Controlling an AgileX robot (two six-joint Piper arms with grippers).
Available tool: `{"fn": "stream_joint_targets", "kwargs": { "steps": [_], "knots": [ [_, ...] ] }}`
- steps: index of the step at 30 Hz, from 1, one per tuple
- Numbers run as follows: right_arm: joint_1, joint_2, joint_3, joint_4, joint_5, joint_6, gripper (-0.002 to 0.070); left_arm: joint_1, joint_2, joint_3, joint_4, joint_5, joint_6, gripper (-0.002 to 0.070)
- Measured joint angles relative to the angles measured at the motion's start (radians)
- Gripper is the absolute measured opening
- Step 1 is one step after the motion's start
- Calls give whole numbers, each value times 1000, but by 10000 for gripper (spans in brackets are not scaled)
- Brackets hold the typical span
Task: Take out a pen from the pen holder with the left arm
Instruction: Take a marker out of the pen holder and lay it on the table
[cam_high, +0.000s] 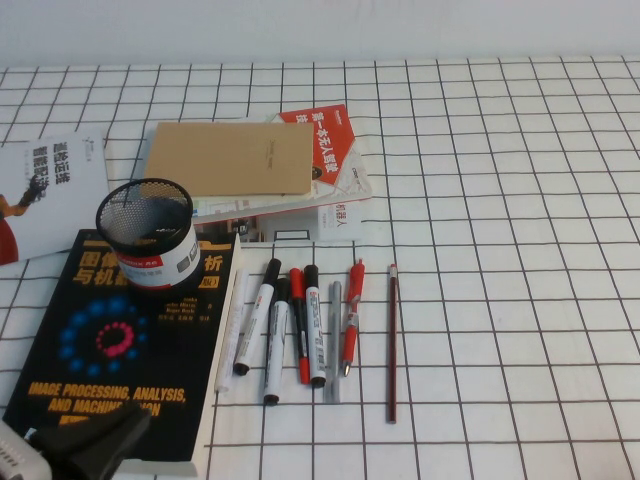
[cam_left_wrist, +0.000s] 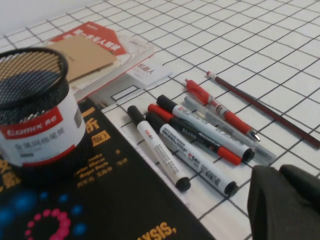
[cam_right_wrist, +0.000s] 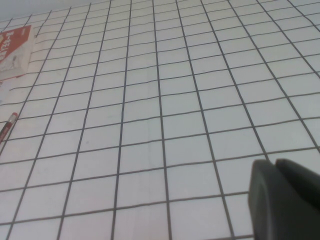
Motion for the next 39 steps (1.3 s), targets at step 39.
{"fn": "stream_joint_targets", "kwargs": {
  "steps": [39],
  "knots": [
    [0,0,0,0,0,0,-17,619,-515,163,-15,277,0,-3]
  ]
}}
